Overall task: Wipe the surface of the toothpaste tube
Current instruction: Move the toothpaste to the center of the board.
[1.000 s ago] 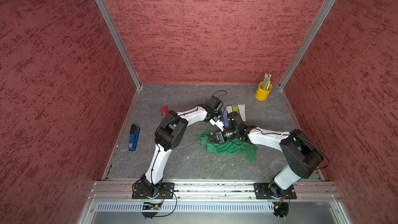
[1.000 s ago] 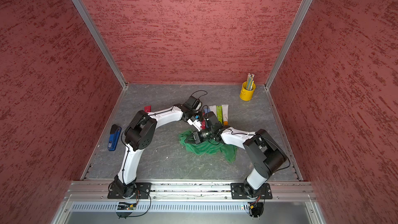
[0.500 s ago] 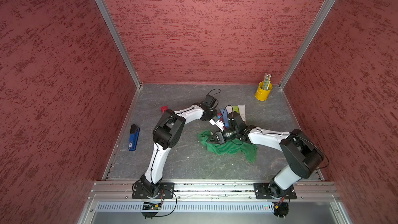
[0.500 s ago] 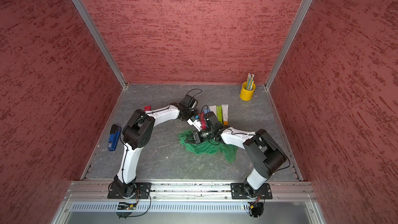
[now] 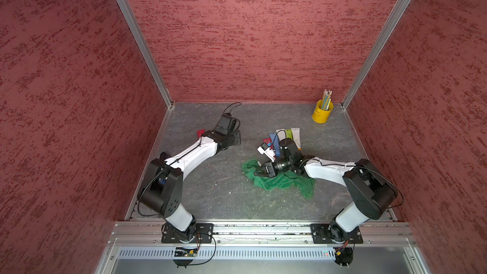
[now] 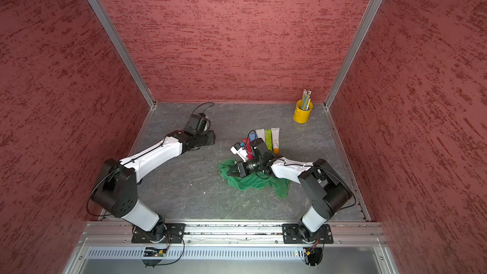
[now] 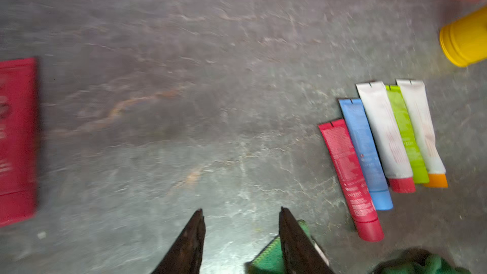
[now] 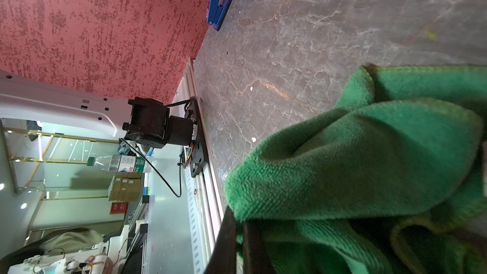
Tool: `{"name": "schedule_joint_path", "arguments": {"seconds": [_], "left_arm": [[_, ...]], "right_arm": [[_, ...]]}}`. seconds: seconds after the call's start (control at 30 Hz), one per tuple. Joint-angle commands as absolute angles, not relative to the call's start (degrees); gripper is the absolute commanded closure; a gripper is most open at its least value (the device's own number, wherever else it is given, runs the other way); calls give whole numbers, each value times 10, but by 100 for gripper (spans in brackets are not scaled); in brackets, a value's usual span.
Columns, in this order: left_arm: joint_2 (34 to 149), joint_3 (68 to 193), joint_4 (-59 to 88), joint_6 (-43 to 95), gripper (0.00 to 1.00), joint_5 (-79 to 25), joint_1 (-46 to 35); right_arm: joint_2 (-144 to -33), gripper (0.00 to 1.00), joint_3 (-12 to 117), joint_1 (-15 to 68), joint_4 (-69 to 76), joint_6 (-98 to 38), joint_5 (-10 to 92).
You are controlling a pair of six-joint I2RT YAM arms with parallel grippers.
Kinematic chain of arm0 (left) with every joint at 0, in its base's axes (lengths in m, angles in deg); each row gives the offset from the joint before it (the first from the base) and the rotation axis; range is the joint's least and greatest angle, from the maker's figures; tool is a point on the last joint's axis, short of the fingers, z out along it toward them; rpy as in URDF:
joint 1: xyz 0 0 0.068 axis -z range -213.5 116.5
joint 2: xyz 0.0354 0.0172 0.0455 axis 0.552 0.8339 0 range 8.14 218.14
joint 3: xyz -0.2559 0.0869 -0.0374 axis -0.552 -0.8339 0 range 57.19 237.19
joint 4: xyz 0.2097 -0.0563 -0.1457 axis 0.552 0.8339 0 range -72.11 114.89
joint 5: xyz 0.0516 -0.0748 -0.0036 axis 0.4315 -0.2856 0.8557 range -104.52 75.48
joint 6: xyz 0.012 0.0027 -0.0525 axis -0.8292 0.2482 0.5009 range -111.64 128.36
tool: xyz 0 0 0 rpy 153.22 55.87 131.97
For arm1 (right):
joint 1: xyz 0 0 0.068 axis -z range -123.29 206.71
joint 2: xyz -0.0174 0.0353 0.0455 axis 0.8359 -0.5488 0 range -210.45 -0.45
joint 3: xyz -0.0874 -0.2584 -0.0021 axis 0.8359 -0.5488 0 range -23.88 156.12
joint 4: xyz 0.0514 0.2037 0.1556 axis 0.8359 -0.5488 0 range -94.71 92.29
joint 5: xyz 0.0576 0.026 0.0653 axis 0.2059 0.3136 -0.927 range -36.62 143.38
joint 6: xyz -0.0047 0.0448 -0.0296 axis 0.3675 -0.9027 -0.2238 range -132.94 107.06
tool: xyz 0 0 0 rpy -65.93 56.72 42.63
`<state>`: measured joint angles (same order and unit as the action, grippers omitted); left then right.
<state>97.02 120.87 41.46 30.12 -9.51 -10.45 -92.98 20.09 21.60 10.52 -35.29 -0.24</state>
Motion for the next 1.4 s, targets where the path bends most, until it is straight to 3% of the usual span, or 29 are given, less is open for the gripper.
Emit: {"name": "schedule_joint_path", "arguments": {"seconds": [0.0, 0.27, 0.53, 1.03, 1.37], "left_arm": [[950, 1169, 449, 285, 51, -79, -155], [983, 1135, 414, 271, 49, -78, -283], [1039, 1160, 423, 254, 47, -114, -341], [1149, 1265, 501, 219, 56, -112, -347], [1170, 1279, 520, 209, 71, -99, -341]], "right_arm": [[-907, 98, 189, 228, 141, -360, 17], [-905, 97, 178, 248, 149, -359, 60], [-914, 97, 174, 252, 161, -363, 57], [-913, 97, 172, 257, 166, -363, 47], [-912, 97, 172, 258, 168, -367, 44]]}}
